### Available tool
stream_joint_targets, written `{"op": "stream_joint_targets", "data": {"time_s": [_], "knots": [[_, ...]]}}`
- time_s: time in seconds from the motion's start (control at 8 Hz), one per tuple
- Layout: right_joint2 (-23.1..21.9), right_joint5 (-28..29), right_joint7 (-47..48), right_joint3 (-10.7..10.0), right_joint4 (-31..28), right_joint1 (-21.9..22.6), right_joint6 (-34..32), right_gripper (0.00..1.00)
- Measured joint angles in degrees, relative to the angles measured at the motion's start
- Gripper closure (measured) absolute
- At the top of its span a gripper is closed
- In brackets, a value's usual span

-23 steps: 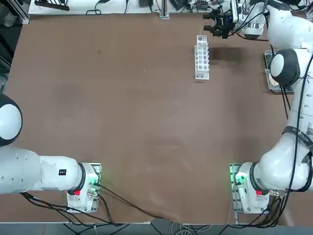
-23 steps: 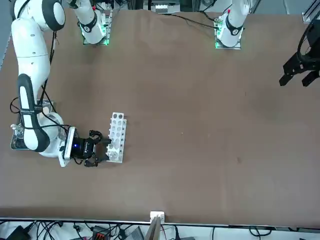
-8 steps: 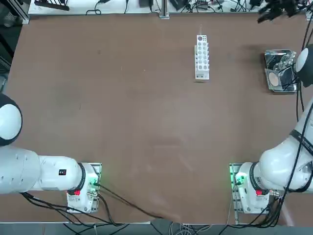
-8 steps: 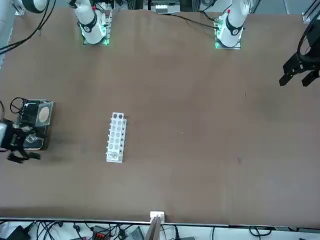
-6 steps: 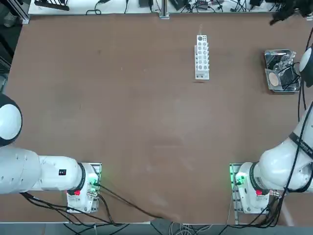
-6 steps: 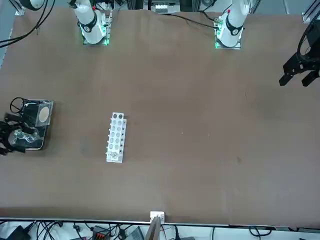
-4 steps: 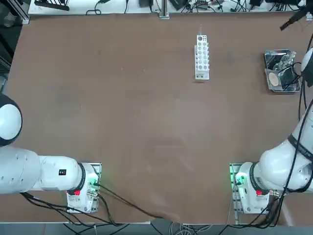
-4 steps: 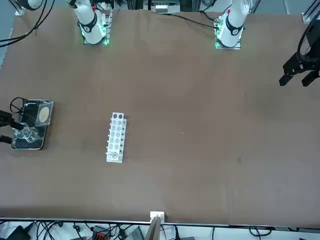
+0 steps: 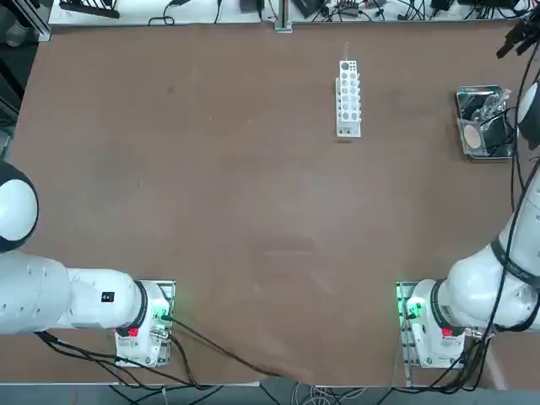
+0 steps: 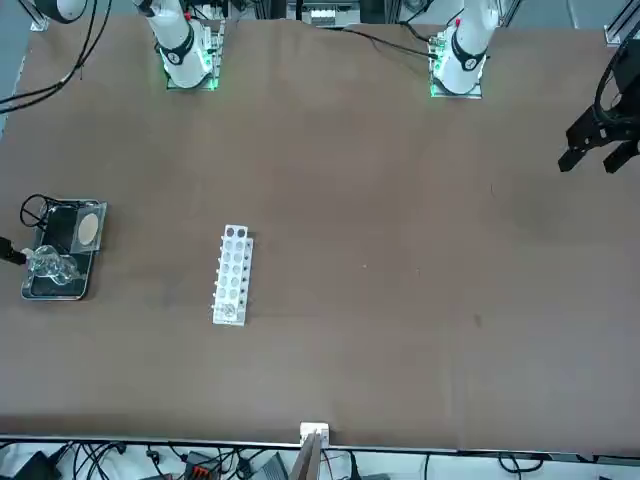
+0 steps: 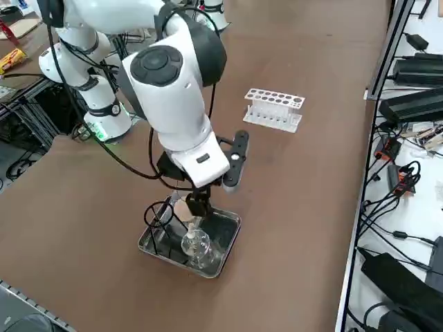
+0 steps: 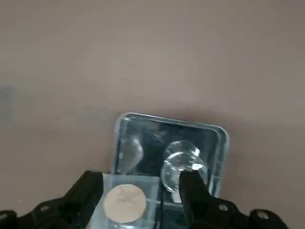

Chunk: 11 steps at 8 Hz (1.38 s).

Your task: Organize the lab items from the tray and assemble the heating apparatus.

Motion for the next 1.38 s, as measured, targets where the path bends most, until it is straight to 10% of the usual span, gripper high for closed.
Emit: {"op": "stream_joint_targets", "data": {"time_s": [1.38], "knots": [[5.87,-5.36,2.33,-0.88,-5.72,-1.42,7.58,0.11]]}}
